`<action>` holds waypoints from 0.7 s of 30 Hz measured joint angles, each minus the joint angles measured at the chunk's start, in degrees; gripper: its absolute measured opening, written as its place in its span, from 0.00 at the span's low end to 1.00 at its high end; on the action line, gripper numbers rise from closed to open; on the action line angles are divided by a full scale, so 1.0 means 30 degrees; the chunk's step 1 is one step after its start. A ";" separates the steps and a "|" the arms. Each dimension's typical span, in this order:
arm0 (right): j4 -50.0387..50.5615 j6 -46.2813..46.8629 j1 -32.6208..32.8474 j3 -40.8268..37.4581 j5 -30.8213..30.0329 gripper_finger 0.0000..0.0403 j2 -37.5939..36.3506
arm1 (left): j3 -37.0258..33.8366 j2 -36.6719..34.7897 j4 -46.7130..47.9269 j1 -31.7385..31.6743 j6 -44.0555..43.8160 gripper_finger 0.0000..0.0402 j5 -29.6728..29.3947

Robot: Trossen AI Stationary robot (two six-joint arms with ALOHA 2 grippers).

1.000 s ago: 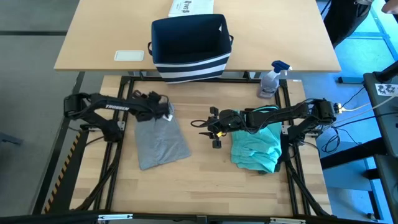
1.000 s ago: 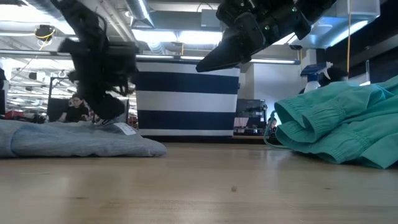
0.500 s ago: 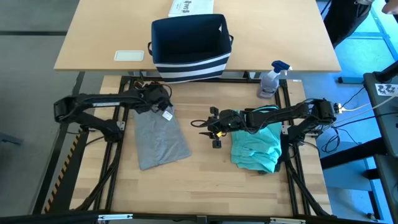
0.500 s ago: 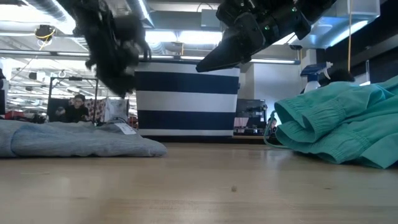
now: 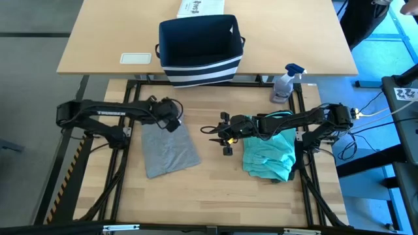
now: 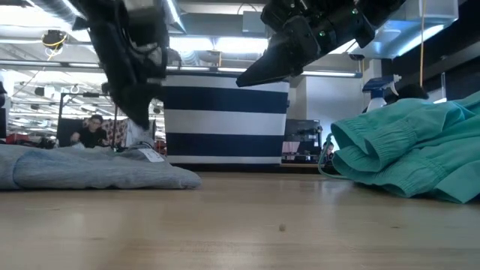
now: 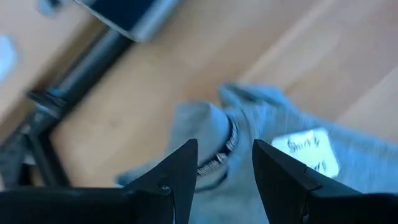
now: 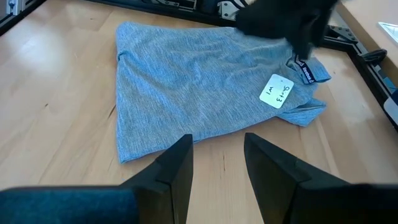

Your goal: Fold Laundry from Bin

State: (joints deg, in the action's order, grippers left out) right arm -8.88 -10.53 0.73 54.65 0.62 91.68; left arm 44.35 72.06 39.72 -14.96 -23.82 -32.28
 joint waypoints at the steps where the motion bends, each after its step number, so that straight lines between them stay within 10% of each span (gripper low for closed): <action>1: 0.0000 0.0002 0.0000 0.0000 0.0000 0.35 0.0000 | -0.0268 0.0354 -0.0250 -0.0105 0.0002 0.37 0.0387; 21: 0.0337 0.0031 0.0000 0.0015 0.0000 0.35 0.0000 | -0.1501 0.3686 -0.3498 -0.5386 0.1662 0.37 -0.2156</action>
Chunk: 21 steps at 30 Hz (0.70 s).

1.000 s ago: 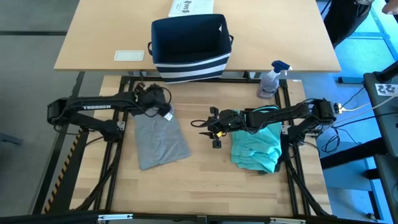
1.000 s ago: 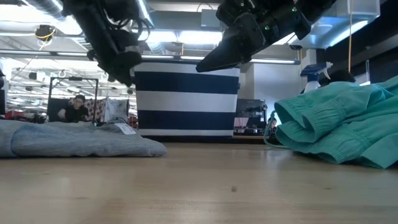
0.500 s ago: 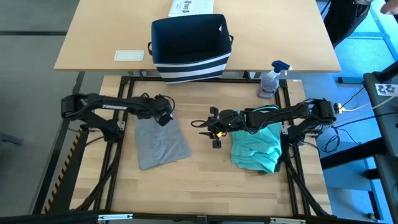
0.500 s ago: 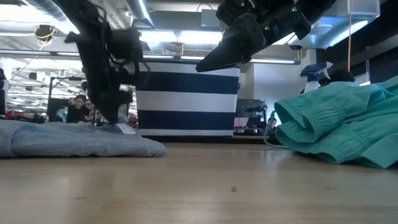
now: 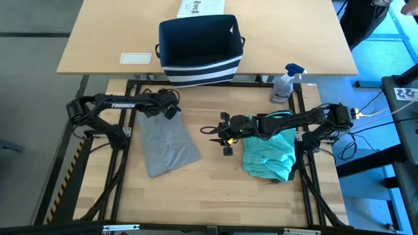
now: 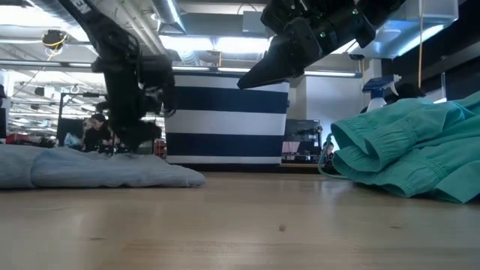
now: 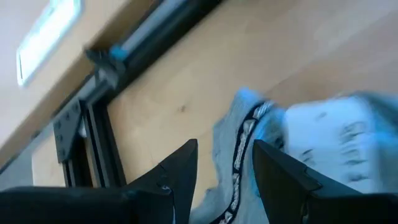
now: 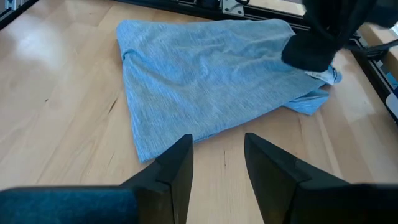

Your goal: Fold Laundry from Bin

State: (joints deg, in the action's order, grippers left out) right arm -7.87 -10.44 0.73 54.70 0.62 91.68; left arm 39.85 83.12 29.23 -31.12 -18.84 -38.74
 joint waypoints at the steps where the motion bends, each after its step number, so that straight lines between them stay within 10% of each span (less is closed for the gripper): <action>1: -0.0002 0.0000 0.0000 0.0000 0.0000 0.35 0.0000 | 0.0163 -0.0281 0.0047 0.0231 0.0063 0.37 -0.0007; 9: -0.0031 -0.0038 0.0000 0.0000 0.0193 0.35 0.0000 | 0.1904 -0.4199 0.1905 0.4185 0.0525 0.37 0.0782; 21: -0.0979 -0.3697 0.1515 0.0007 0.1108 0.35 0.0138 | 0.1999 -0.4987 0.4418 1.5752 -0.2856 0.36 0.5416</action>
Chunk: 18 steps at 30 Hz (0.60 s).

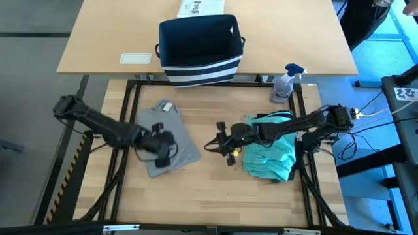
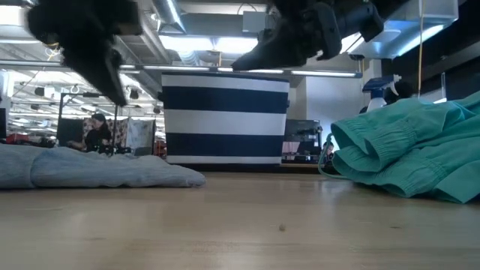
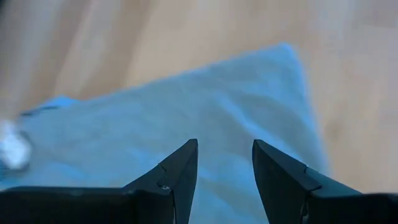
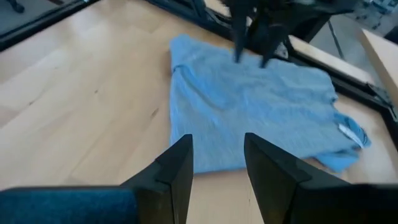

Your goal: Fold Laundry from Bin

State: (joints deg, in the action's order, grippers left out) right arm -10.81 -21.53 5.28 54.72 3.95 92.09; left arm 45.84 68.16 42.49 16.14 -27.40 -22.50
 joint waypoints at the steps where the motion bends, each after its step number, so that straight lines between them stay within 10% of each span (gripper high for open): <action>1: -0.0099 -0.0073 0.0093 0.0000 -0.0123 0.35 0.0000 | 0.0000 0.0118 0.0045 0.0838 -0.0582 0.36 0.0001; 18: 0.0134 0.0042 0.0262 0.4938 0.0320 0.35 0.6307 | -0.0007 0.2725 0.2057 0.7427 -1.1307 0.36 0.0137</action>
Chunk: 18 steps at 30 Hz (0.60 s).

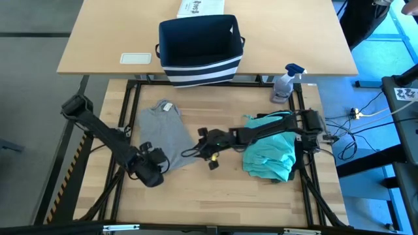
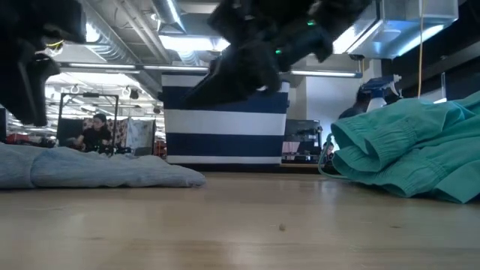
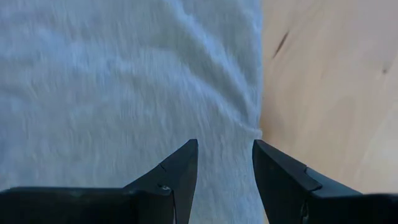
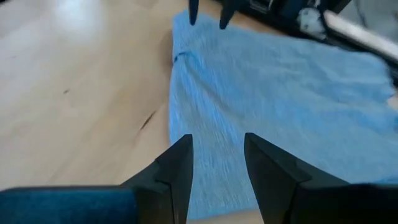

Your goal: Fold Laundry from Bin

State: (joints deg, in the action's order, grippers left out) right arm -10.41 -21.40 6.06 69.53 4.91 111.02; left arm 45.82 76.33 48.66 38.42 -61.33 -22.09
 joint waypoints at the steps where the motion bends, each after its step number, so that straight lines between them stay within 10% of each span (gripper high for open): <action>1: 0.0515 0.0115 -0.0035 0.0607 0.0014 0.35 0.0536 | 0.0000 0.0211 0.0044 0.0141 -0.0568 0.36 0.0024; 18: 0.6295 0.0807 -0.0029 0.5706 0.0213 0.02 0.4823 | 0.0007 0.4191 -0.0574 0.1746 -0.3374 0.36 0.2122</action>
State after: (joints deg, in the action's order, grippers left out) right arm 8.48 -18.98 5.98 86.65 5.55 125.49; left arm 45.84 88.91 46.93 43.66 -71.45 -15.72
